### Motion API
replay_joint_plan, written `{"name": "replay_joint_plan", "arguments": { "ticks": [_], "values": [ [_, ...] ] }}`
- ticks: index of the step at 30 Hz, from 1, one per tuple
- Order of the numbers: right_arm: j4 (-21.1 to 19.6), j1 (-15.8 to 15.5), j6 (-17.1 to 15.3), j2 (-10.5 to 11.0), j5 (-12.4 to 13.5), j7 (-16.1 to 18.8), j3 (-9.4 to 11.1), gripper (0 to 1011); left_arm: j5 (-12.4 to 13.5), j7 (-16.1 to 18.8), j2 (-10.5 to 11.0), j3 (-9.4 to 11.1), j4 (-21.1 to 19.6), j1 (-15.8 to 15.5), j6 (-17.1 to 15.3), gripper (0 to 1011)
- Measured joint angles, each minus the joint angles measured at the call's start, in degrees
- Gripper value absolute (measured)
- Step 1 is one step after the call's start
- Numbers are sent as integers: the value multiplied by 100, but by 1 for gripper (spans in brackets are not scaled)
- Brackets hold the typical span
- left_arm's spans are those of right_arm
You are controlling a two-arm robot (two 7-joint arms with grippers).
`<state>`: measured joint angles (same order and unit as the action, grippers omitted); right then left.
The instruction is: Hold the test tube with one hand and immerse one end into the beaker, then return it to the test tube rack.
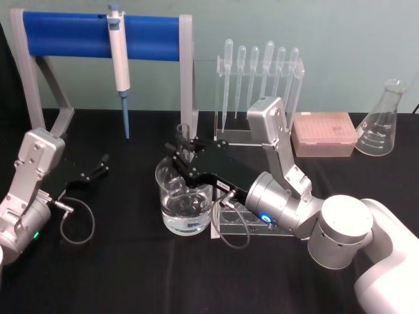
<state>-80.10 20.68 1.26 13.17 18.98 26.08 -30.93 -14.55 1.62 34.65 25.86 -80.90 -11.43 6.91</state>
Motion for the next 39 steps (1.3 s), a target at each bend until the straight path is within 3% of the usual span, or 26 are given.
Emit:
{"name": "replay_joint_plan", "arguments": {
  "ticks": [39],
  "values": [
    [0, 0, 0, 0, 0, 0, 0, 226, 0, 0, 0, 0, 0, 0, 0, 1000]
  ]
}}
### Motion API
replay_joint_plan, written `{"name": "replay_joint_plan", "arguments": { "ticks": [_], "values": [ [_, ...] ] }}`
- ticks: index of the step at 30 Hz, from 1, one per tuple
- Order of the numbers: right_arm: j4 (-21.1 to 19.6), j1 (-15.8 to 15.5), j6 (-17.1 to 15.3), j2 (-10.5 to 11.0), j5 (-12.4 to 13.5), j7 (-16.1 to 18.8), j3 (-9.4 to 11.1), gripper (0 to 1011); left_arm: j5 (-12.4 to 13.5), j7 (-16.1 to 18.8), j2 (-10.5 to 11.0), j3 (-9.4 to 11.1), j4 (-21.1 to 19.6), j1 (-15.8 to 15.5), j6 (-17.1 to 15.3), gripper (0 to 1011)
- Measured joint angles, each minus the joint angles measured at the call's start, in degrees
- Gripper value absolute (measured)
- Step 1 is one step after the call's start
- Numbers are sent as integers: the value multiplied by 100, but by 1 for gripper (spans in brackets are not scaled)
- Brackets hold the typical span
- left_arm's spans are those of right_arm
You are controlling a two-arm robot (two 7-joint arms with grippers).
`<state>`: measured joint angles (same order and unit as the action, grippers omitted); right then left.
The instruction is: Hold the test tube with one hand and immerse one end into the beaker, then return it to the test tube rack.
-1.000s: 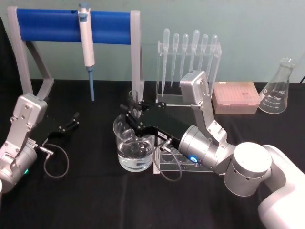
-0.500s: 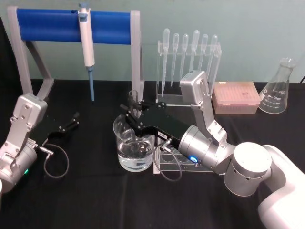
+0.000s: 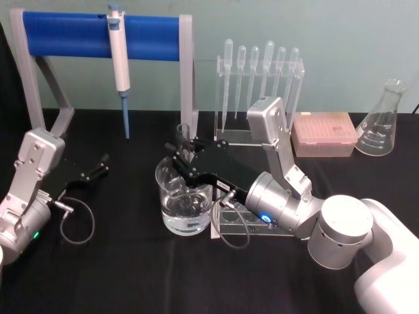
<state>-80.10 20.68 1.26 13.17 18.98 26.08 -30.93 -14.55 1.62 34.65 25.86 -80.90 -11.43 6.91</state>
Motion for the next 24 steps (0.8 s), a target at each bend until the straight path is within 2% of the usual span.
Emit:
{"name": "replay_joint_plan", "arguments": {
  "ticks": [24],
  "values": [
    [0, 0, 0, 0, 0, 0, 0, 226, 0, 0, 0, 0, 0, 0, 0, 1000]
  ]
}}
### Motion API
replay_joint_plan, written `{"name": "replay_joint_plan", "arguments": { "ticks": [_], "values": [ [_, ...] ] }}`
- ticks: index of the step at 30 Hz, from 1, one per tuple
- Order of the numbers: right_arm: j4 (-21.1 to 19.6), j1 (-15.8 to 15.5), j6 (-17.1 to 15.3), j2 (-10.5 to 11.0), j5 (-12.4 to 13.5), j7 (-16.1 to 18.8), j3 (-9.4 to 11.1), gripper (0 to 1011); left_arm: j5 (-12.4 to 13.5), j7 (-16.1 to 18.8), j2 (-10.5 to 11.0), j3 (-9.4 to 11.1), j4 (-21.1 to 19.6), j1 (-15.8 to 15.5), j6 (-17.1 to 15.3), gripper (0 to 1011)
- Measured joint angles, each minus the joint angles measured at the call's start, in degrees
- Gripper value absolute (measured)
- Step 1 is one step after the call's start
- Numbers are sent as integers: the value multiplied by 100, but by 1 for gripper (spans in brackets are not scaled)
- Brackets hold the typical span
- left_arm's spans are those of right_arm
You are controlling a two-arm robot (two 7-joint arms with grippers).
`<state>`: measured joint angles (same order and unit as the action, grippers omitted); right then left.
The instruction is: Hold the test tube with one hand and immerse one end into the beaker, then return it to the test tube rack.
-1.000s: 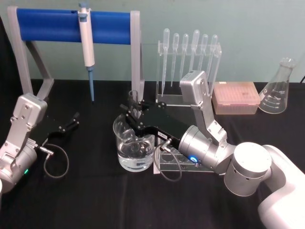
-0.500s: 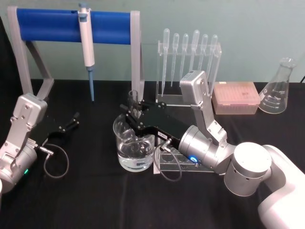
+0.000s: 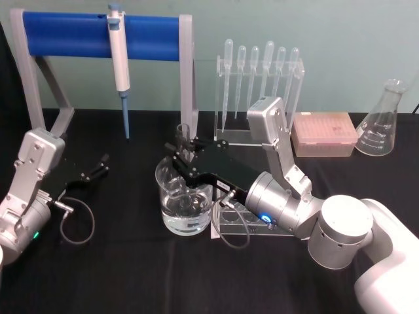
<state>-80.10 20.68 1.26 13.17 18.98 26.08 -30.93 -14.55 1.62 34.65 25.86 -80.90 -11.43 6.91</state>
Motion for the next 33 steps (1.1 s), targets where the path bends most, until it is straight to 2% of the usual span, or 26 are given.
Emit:
{"name": "replay_joint_plan", "arguments": {
  "ticks": [33],
  "values": [
    [0, 0, 0, 0, 0, 0, 0, 226, 0, 0, 0, 0, 0, 0, 0, 1000]
  ]
}}
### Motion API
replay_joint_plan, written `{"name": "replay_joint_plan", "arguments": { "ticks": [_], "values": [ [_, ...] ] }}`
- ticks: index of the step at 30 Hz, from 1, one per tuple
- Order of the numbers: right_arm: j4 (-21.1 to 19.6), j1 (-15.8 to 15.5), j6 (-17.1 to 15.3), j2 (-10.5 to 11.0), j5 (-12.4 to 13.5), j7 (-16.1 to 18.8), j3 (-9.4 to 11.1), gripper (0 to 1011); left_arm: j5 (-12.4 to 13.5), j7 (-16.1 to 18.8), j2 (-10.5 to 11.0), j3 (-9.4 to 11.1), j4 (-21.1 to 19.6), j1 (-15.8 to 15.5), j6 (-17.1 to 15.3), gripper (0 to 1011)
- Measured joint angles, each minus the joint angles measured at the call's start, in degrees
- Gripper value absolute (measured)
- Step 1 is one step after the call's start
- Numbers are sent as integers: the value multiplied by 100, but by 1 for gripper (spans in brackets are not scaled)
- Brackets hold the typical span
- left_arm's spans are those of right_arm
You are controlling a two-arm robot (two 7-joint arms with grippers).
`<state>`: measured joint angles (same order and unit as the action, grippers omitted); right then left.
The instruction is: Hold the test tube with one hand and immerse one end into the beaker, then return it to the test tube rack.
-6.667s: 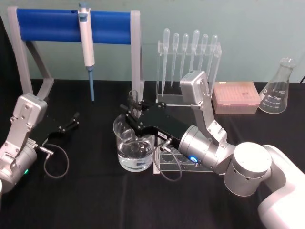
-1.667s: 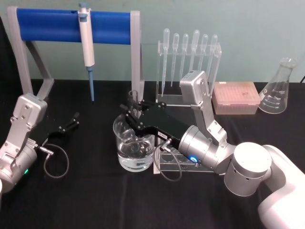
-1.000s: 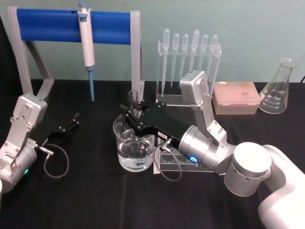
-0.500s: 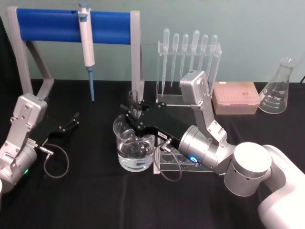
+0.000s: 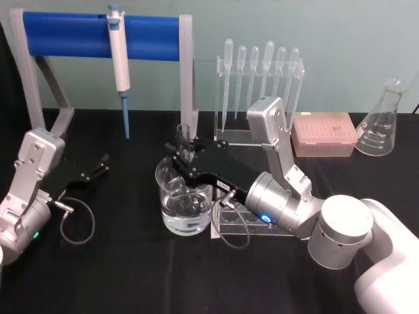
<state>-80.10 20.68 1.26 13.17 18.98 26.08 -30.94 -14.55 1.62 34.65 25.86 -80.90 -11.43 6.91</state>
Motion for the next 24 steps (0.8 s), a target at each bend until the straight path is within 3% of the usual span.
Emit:
{"name": "replay_joint_plan", "arguments": {
  "ticks": [24],
  "values": [
    [0, 0, 0, 0, 0, 0, 0, 226, 0, 0, 0, 0, 0, 0, 0, 1000]
  ]
}}
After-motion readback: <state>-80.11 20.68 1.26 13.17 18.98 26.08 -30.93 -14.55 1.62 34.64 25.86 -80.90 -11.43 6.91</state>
